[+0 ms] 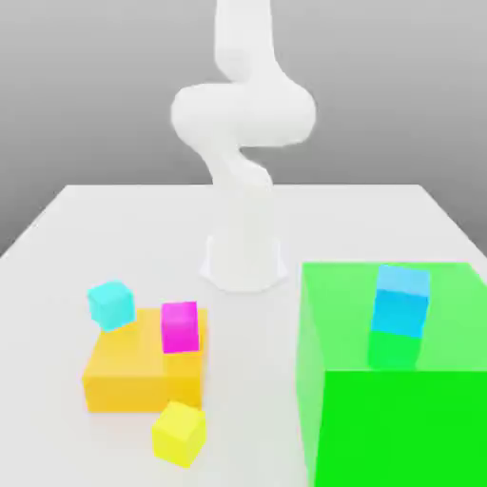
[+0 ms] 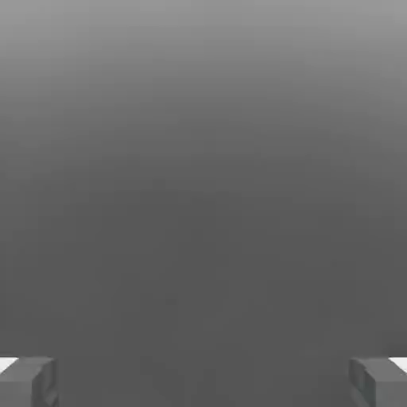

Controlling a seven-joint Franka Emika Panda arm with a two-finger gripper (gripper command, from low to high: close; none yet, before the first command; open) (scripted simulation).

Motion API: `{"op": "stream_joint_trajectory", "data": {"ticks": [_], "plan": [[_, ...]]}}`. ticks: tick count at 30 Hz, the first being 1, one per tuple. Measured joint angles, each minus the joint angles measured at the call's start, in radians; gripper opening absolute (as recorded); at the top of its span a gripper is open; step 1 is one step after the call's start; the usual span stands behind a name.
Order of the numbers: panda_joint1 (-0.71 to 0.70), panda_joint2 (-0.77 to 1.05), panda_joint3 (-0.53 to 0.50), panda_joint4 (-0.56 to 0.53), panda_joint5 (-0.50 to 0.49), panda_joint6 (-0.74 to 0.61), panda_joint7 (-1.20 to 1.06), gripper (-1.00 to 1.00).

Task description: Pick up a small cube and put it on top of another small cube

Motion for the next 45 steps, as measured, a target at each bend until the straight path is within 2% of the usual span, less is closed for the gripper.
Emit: {"op": "stream_joint_trajectory", "data": {"ticks": [23,29,30,37,45], "plan": [[-0.115,0.84,-0.047,-0.25,0.018,0.401,0.168,0.0],[-0.134,1.058,-0.029,-0.23,0.045,0.562,0.157,0.0],[-0.136,1.08,-0.026,-0.226,0.047,0.581,0.156,-1.0],[-0.138,1.079,-0.025,-0.226,0.044,0.58,0.159,-1.0],[-0.137,0.813,-0.044,-0.297,0.013,0.385,0.191,-1.0]]}}
